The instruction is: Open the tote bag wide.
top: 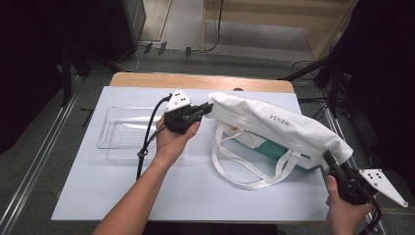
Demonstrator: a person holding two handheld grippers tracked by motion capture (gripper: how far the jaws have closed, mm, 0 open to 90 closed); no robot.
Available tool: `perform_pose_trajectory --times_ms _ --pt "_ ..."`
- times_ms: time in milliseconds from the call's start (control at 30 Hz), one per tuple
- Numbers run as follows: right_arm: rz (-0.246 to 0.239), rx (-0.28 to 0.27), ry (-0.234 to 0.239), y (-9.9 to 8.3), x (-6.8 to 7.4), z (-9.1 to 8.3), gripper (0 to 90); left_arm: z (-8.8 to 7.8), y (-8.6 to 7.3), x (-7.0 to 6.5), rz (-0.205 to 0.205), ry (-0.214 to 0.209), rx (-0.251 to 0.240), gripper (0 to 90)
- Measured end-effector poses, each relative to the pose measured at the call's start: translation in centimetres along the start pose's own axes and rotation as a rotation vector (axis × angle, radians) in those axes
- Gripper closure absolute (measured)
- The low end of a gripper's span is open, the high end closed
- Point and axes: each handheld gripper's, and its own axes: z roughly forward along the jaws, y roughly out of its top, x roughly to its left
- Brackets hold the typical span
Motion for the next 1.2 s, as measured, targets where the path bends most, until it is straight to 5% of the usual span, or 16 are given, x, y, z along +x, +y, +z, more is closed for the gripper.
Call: perform_pose_trajectory --times_ms 267,367,500,633,700,767,833,900,1200 --pt "0.006 0.004 0.031 0.7 1.1 1.8 76.8 -3.6 -0.1 -0.5 0.006 -0.006 -0.035 90.0" --pt "-0.002 0.010 0.040 0.8 1.3 2.5 76.7 -4.3 -0.9 -0.4 0.021 0.033 -0.021 90.0" --pt "0.057 0.037 0.027 0.8 1.3 3.6 68.5 -3.2 -2.8 0.6 -0.067 0.048 0.035 87.7" --pt "0.070 0.029 0.013 1.2 1.2 3.1 47.8 -2.0 -3.2 1.0 -0.115 0.044 0.044 65.5" --pt "0.080 0.020 0.012 1.4 1.0 2.7 48.5 -1.3 -3.2 0.9 -0.114 0.051 0.051 53.7" --pt "0.087 0.024 0.012 1.4 1.0 2.6 56.8 -0.9 -3.1 0.8 -0.112 0.060 0.053 51.8" --pt "0.085 0.038 -0.014 1.3 0.9 2.7 70.4 -0.8 -3.0 0.8 -0.118 0.086 0.052 66.5" --pt "0.097 0.032 -0.011 1.3 0.7 2.7 77.7 -1.1 -2.9 1.1 -0.143 0.041 0.037 86.4" --pt "0.082 -0.036 0.014 2.7 1.2 1.6 85.5 -4.0 -1.5 0.3 -0.085 -0.069 -0.068 90.0"
